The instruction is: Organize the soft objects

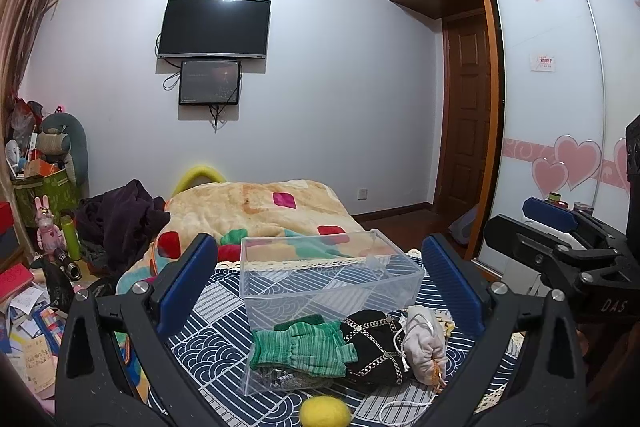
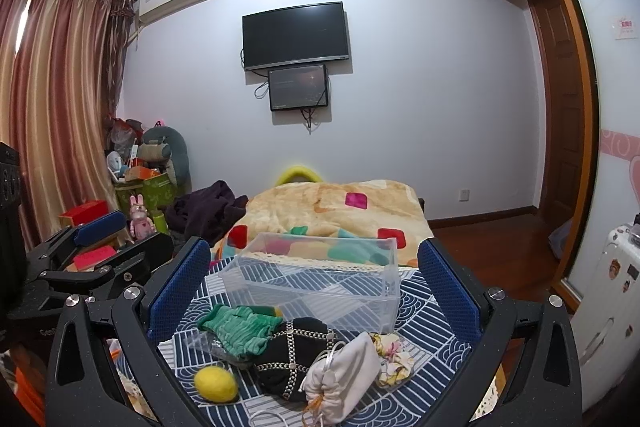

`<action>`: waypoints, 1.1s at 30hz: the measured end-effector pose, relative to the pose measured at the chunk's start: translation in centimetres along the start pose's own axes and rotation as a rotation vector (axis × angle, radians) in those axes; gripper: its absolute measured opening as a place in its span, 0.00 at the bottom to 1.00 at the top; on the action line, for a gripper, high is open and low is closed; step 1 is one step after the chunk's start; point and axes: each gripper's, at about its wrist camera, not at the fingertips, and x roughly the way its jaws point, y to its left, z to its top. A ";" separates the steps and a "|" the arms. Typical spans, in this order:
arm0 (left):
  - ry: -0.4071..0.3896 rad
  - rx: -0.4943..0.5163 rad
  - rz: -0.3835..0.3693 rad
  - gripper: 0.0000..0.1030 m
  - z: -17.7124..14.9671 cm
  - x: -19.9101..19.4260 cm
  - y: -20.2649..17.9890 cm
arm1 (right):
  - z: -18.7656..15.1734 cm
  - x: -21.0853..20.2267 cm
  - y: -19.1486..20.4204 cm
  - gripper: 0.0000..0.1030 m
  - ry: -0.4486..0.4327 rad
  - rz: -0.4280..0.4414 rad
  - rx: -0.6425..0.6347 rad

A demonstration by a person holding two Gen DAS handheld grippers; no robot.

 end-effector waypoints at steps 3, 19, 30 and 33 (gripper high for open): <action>-0.001 0.001 0.001 1.00 -0.1 0.0 0.0 | 0.0 0.0 0.0 1.00 0.000 0.001 0.001; -0.004 0.000 0.000 1.00 0.2 0.0 0.1 | -0.1 0.0 0.1 1.00 -0.004 0.005 0.000; -0.008 -0.003 0.010 1.00 0.3 0.1 0.7 | -0.1 -0.1 0.0 1.00 -0.011 -0.007 -0.005; 0.033 -0.018 -0.001 1.00 -0.4 0.7 1.3 | -0.4 0.1 -0.3 1.00 -0.001 -0.020 -0.007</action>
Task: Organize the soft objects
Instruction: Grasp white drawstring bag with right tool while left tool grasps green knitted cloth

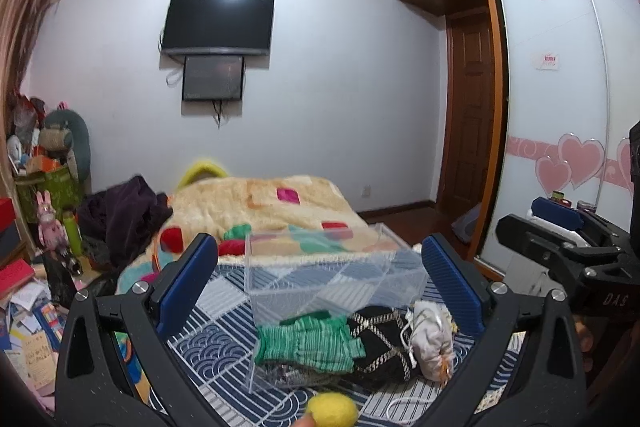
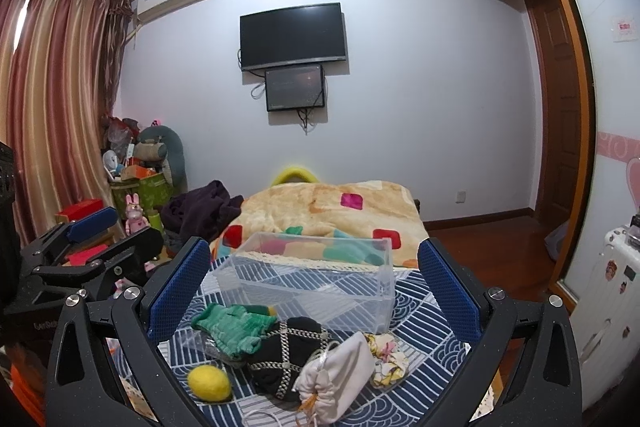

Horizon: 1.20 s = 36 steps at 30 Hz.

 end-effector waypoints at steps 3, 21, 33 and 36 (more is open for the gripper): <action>0.060 -0.033 -0.016 1.00 -1.0 1.3 1.0 | -0.9 0.8 -0.9 1.00 0.044 -0.005 0.008; 0.398 -0.064 -0.036 0.60 -9.2 9.9 2.9 | -9.1 5.5 -4.1 0.74 0.410 0.025 0.072; 0.449 -0.101 -0.101 0.19 -10.7 11.3 3.2 | -10.9 6.9 -4.9 0.38 0.498 0.107 0.184; 0.448 -0.099 -0.101 0.09 -10.8 11.1 3.1 | -10.5 6.7 -4.4 0.23 0.483 0.113 0.174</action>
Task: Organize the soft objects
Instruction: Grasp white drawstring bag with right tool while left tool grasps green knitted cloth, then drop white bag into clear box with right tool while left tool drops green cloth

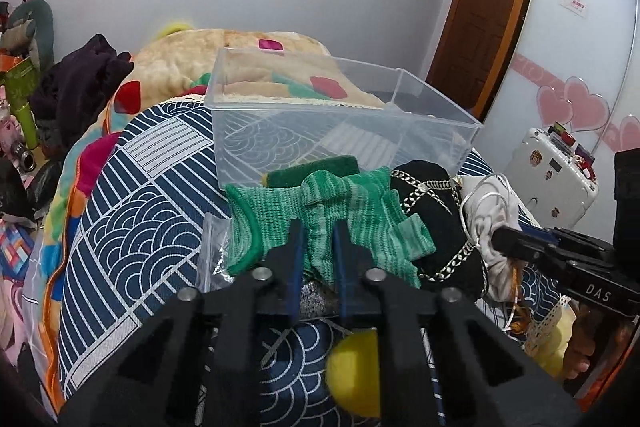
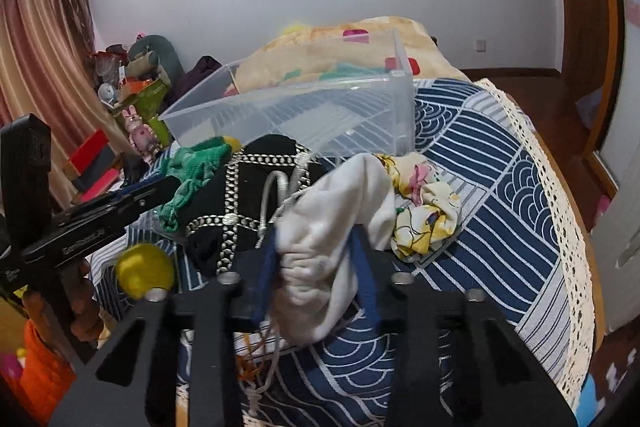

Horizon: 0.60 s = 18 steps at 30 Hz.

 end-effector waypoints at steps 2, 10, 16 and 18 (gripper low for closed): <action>-0.006 0.019 0.023 0.06 -0.1 -0.2 -0.2 | -0.1 -0.3 0.2 0.21 -0.012 -0.003 -0.006; -0.075 0.050 0.057 0.03 0.3 -2.7 -0.7 | 0.9 -1.1 0.6 0.19 -0.064 -0.012 -0.013; -0.103 0.022 0.041 0.03 2.0 -4.8 0.0 | 2.2 -2.8 0.7 0.19 -0.127 -0.017 -0.020; -0.125 0.019 0.041 0.02 2.6 -5.5 0.1 | 2.8 -3.1 0.9 0.19 -0.143 -0.019 -0.027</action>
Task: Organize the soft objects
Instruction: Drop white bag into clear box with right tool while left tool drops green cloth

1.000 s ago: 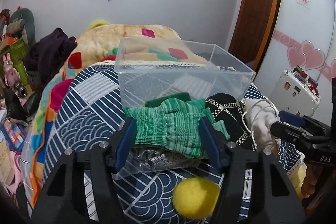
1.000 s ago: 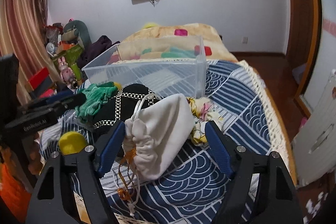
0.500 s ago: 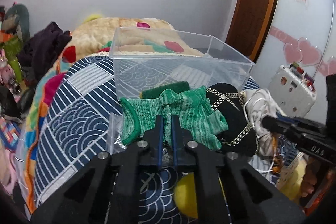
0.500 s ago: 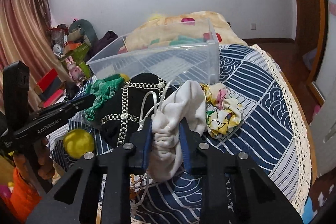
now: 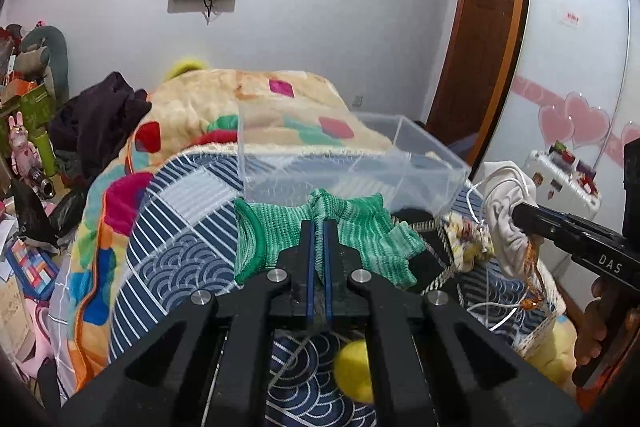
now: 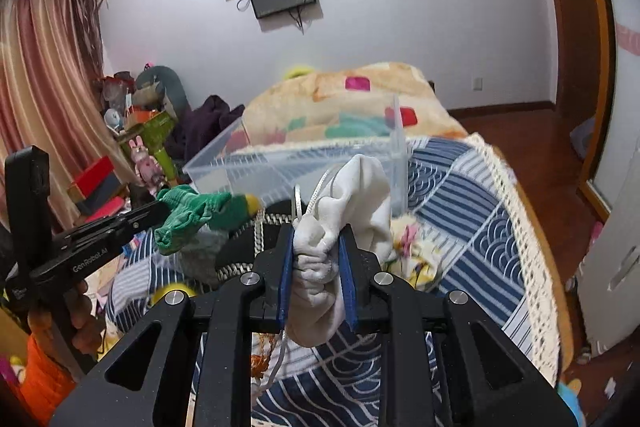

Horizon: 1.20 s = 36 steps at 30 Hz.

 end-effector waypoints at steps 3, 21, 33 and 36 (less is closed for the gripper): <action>-0.027 0.013 0.007 0.02 0.8 -0.4 0.0 | 1.1 -0.2 0.2 0.19 -0.033 -0.005 -0.013; -0.043 -0.008 -0.036 0.02 7.7 5.5 1.0 | 7.6 2.8 -0.6 0.19 -0.174 -0.028 -0.021; 0.087 0.049 0.017 0.02 8.3 12.1 1.3 | 9.0 8.6 -0.9 0.19 -0.048 -0.060 -0.028; 0.124 0.051 0.009 0.02 8.2 13.4 1.4 | 8.5 10.0 -0.6 0.19 0.014 -0.062 -0.054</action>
